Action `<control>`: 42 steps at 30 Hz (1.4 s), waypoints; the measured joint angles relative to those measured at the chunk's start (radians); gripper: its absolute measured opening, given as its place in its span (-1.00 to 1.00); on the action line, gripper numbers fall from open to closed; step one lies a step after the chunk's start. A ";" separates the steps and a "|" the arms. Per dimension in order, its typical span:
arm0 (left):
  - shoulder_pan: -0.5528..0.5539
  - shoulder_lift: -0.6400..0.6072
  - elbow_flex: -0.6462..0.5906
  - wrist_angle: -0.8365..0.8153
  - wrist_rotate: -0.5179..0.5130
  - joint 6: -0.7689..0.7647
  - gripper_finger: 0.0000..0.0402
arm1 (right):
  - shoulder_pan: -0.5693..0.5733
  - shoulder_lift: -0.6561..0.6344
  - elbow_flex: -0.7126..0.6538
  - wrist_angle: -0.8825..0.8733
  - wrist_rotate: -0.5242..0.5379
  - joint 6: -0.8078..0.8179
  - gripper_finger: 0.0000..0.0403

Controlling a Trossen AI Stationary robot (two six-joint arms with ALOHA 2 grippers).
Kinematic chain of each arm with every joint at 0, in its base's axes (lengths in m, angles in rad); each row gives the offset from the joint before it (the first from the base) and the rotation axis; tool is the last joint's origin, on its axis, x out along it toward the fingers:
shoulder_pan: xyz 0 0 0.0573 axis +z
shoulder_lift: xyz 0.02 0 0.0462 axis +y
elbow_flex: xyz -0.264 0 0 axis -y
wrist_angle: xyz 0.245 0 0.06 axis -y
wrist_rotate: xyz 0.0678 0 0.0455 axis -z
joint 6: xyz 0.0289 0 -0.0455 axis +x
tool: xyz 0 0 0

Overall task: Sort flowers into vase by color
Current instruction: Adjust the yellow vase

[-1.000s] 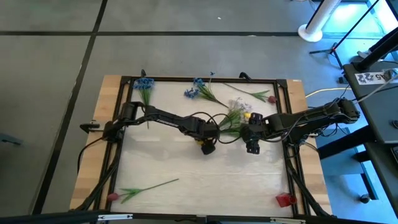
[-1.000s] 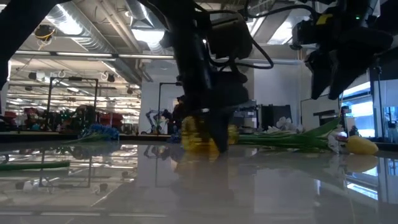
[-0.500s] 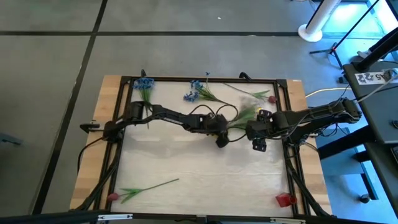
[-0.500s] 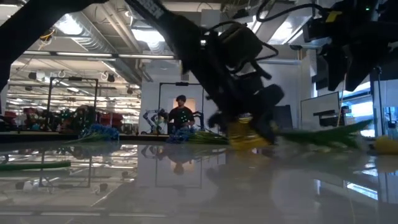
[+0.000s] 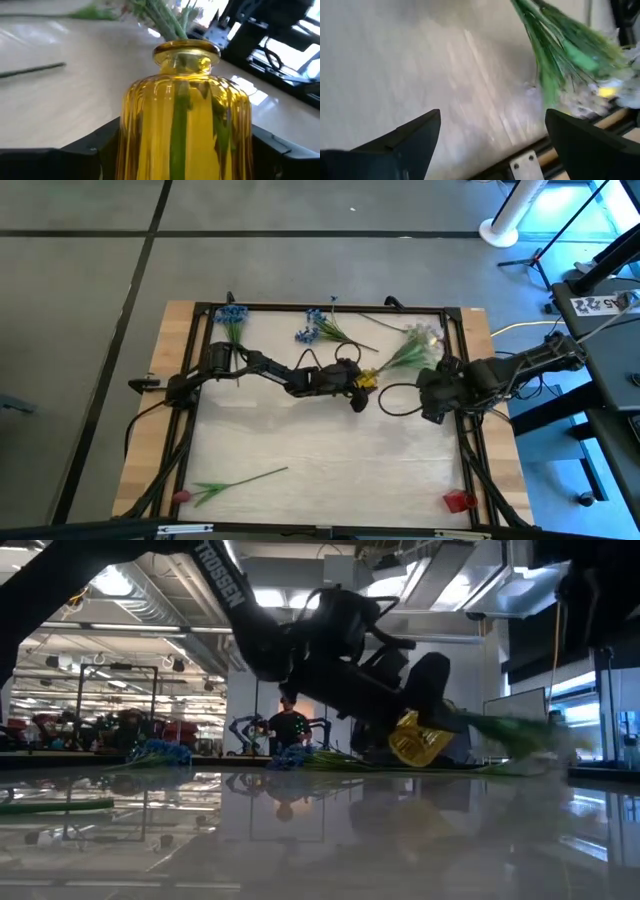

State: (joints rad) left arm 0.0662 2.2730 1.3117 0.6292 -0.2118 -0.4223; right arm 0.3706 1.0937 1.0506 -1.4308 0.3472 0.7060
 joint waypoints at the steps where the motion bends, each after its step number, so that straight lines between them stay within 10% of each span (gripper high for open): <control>1: -0.004 0.000 -0.016 0.040 -0.010 0.021 0.37 | 0.012 -0.009 0.000 0.007 0.016 0.014 0.78; 10: -0.053 -0.003 -0.114 0.417 -0.024 0.146 0.37 | 0.163 -0.025 0.025 0.030 0.055 0.150 0.78; 24: -0.133 -0.015 -0.116 0.811 -0.005 0.455 0.37 | 0.572 -0.025 -0.141 0.328 0.397 0.472 0.78; 42: -0.133 -0.147 -0.120 0.938 0.101 0.511 0.37 | 0.590 -0.075 -0.141 0.428 0.678 0.305 0.78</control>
State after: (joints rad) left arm -0.0669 2.1263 1.1919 1.5669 -0.1107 0.0884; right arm 0.9603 1.0188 0.9092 -1.0026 1.0248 1.0109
